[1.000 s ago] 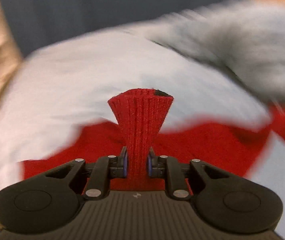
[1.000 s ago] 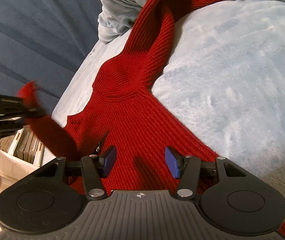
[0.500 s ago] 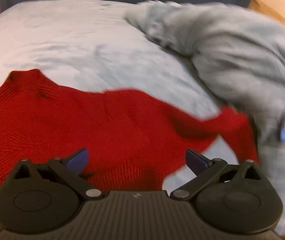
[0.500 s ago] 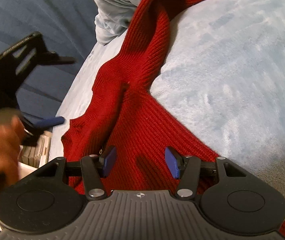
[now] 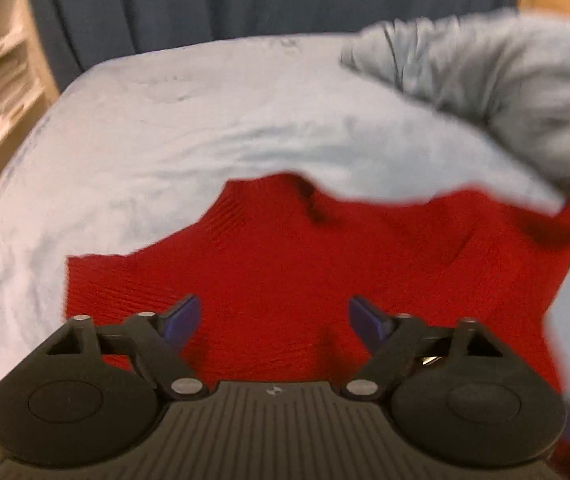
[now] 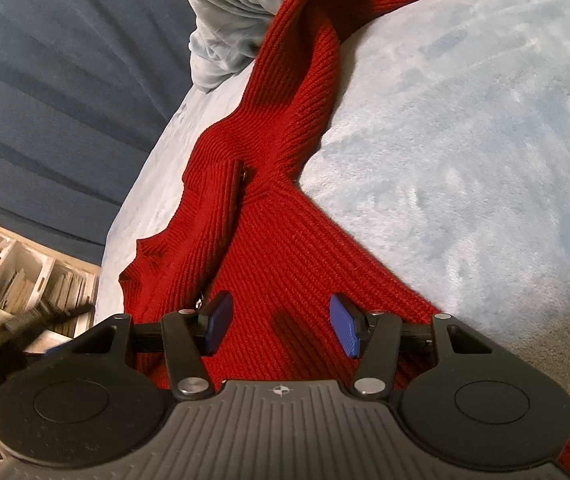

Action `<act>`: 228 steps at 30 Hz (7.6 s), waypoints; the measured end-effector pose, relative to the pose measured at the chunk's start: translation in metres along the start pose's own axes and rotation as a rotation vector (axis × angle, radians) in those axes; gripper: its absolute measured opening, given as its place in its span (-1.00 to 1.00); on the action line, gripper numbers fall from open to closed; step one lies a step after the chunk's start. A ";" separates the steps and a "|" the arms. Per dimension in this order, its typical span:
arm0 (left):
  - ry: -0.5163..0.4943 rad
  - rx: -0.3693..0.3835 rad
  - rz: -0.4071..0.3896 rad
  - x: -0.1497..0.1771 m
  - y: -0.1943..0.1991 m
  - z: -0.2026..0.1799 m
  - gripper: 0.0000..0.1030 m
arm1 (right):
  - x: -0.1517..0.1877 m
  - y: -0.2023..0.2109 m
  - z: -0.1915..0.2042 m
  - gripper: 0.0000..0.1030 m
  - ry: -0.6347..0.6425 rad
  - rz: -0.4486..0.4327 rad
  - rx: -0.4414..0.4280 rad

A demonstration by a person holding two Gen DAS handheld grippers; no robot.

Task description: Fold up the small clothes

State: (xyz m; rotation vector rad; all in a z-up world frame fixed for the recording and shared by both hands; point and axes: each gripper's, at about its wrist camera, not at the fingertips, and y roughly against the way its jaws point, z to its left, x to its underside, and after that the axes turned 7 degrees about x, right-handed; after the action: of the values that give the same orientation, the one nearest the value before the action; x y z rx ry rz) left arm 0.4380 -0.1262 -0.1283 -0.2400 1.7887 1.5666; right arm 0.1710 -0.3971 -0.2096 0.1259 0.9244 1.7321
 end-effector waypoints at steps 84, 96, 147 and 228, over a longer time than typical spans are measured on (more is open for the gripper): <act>0.041 -0.198 0.094 0.011 -0.024 0.098 0.70 | -0.014 0.020 -0.025 0.11 -0.133 -0.182 0.181; 0.397 -0.182 -0.012 0.051 -0.024 0.189 -0.63 | -0.008 0.015 -0.014 0.13 -0.017 -0.222 0.218; -0.008 0.119 -0.152 0.024 0.026 -0.031 0.99 | -0.028 0.036 -0.026 0.14 -0.106 -0.238 0.116; 0.262 0.107 0.037 0.270 0.317 -0.010 0.99 | 0.125 0.271 0.095 0.33 0.884 -0.148 0.151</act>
State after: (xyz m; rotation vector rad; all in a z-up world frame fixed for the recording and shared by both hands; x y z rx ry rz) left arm 0.0584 0.0256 -0.0493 -0.3766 2.0833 1.5146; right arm -0.0368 -0.2635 -0.0167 -0.6449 1.6481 1.5667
